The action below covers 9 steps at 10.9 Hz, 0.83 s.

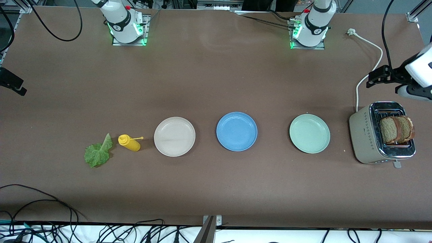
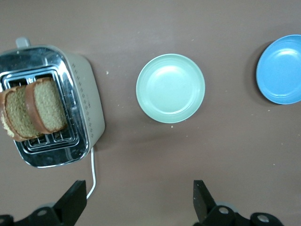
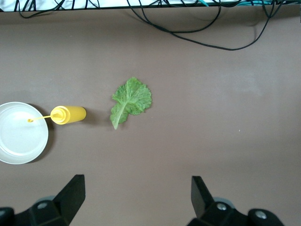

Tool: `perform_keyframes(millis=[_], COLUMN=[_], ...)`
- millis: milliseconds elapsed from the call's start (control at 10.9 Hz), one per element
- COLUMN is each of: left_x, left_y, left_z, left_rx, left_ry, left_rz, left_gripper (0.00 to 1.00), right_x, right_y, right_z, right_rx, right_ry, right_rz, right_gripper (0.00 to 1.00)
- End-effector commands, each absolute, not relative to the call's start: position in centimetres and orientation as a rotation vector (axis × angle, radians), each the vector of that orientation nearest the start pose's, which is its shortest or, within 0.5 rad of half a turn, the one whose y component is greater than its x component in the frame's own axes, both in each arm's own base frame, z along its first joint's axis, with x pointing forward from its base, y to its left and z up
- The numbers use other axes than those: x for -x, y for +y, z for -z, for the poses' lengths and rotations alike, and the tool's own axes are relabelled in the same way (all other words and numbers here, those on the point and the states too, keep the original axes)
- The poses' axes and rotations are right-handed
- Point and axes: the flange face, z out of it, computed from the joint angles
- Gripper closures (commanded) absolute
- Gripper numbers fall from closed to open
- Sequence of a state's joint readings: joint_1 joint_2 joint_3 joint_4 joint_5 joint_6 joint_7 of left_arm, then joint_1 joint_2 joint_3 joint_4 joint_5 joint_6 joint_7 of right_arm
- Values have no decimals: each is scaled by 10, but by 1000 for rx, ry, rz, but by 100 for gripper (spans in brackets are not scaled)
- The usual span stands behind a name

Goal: Make sandwich in blue plate with both arms
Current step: 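Lower the left gripper into the toaster and grasp a bread slice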

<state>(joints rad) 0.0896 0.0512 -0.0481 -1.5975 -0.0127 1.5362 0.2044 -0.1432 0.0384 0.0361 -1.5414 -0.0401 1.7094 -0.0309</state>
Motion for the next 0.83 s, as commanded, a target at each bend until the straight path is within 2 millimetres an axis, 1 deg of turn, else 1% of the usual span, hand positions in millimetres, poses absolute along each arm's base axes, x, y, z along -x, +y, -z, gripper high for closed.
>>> perform_keyframes(millis=[0,92,276,460,551,643,735], left_x=[-588,-598,-610,-624,-628,-630,-631], left_y=[74,88,109,125,149,162,175], left_z=[-538,-525,-506,-480,-457,-440,-431], left_rx=[3175,3176,3157,3128,3145,3155,3156], left_ry=[141,111,77,168,151,207,230], left_rz=[-252,-237,-191,-160,-165,-175,-167], left_gripper=[0,0,0,0,0,0,0], right_x=[-579,-579,-579,-579,-579,-579,-579], right_y=[-66,-66,-66,-66,-66,-66,-67], right_z=[-634,-634,-634,-634,-635,-634,-634], right_rx=[3179,3179,3179,3179,3179,3179,3179], right_ry=[137,137,137,137,137,137,140], right_rz=[218,218,218,218,221,216,218], right_gripper=[0,0,0,0,0,0,0])
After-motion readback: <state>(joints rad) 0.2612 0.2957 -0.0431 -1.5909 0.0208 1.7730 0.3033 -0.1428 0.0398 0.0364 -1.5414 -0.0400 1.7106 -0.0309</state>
